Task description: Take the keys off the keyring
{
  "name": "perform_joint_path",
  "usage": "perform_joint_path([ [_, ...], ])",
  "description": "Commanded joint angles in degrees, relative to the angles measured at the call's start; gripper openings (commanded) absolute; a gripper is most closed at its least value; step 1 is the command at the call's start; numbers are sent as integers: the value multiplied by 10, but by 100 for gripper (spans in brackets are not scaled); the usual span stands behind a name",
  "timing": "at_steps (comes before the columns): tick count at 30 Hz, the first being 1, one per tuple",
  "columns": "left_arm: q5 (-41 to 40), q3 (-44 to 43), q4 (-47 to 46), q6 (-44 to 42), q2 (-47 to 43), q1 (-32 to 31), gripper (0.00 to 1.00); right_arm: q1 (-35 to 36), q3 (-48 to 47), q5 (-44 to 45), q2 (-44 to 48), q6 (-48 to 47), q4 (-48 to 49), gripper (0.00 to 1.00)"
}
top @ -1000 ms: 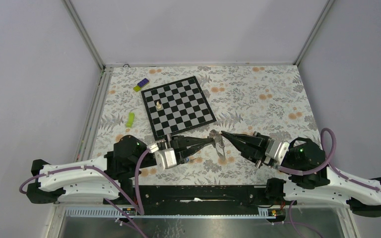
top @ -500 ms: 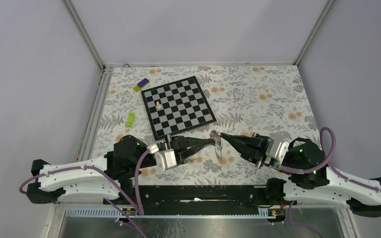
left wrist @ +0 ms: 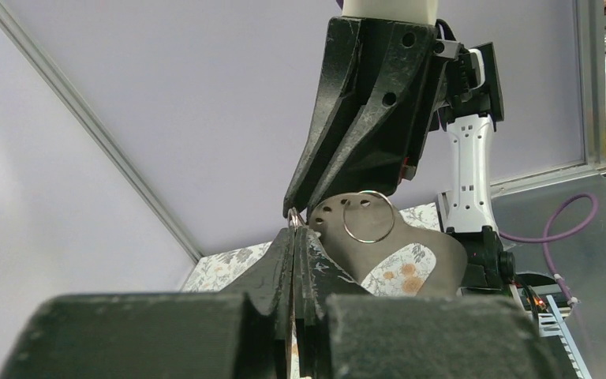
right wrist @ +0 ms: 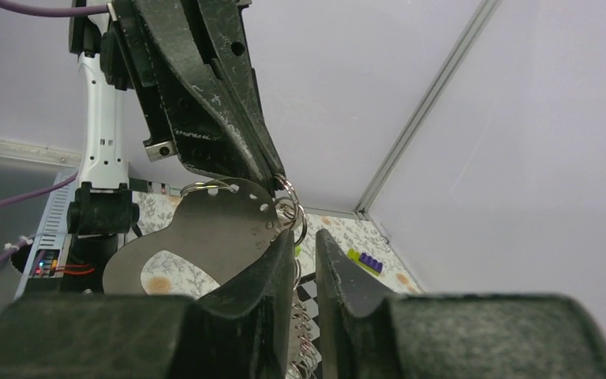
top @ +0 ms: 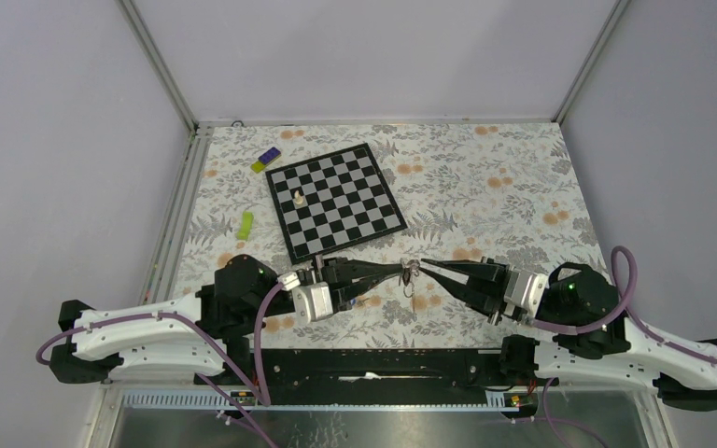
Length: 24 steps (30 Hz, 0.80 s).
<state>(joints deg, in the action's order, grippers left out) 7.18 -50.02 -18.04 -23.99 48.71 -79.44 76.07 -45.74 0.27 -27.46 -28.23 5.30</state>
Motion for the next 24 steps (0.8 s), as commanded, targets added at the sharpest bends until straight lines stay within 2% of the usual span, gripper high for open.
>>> perform_joint_path([
  [1, 12, -4, -40, -2, -13, 1, 0, 0, -26, -17, 7, -5, -16, 26],
  [6, 13, -4, -38, 0, -13, 1, 0, 1, -33, -21, 9, -8, -29, 32],
  [16, 14, -4, -39, -3, -12, 1, 0, 0, -53, -30, 9, 10, -32, 35],
  [24, 55, -10, -23, -16, -16, 1, 0, 0, -52, -11, -13, 10, -33, 40],
])
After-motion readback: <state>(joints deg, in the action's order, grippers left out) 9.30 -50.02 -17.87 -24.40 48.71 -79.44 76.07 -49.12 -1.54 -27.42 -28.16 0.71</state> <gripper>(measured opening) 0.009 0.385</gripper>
